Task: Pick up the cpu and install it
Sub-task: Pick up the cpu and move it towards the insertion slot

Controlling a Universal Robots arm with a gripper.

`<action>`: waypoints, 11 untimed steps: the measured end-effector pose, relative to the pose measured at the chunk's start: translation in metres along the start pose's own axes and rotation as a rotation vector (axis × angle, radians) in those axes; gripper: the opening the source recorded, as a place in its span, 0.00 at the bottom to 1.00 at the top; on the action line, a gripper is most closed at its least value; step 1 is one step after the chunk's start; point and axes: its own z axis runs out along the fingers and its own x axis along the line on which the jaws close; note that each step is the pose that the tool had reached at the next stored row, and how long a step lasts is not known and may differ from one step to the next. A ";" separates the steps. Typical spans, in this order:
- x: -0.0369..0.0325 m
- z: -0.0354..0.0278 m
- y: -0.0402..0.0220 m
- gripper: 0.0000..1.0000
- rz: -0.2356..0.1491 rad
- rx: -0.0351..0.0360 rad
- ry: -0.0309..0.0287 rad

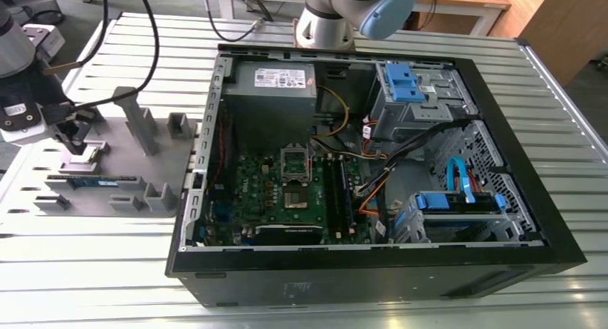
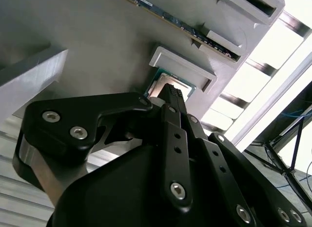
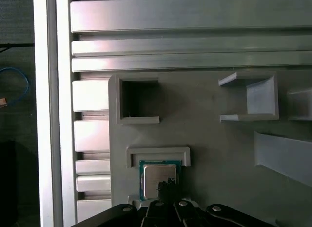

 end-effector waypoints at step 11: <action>0.0019 0.0010 0.0000 0.11 0.000 0.0001 -0.0017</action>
